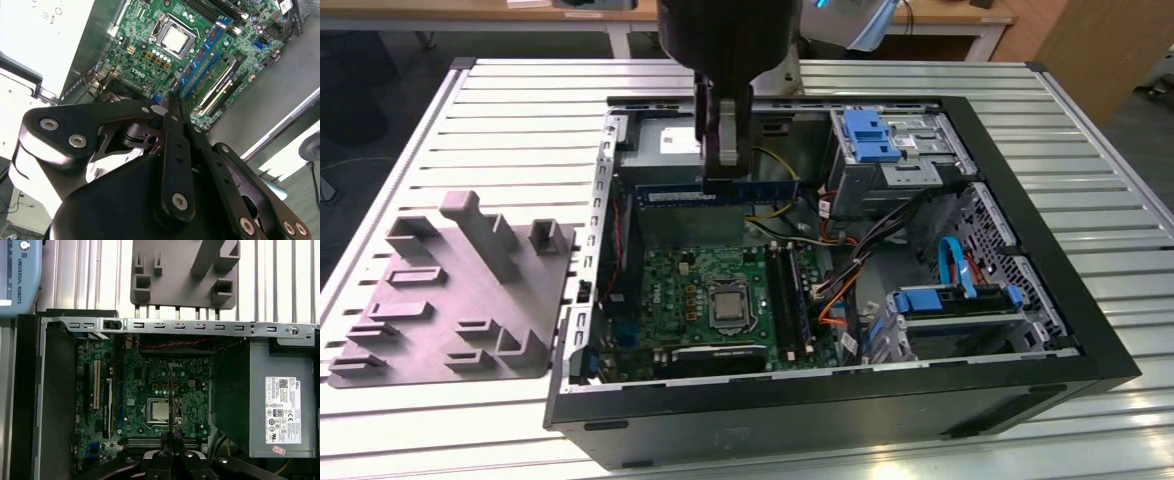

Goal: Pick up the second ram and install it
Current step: 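Pick up the second ram and move it above second insertion slot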

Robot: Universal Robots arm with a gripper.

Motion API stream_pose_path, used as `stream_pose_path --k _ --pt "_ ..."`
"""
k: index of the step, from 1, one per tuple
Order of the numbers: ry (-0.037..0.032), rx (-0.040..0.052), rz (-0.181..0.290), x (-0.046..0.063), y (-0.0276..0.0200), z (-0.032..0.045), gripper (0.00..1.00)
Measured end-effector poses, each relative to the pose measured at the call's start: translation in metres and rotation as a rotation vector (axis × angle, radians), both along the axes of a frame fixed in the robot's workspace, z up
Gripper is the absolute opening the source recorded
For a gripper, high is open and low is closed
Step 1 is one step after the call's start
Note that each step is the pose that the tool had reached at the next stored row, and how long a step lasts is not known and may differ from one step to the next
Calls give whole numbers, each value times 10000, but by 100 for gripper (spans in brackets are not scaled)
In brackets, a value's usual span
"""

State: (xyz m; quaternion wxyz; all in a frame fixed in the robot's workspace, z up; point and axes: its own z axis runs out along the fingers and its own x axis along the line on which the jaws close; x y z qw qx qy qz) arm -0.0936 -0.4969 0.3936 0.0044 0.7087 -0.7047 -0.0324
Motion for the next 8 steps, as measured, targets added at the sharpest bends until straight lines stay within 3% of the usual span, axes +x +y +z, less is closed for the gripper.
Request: stream_pose_path --k 8 --pt "0 0 151 28 54 -129 11"
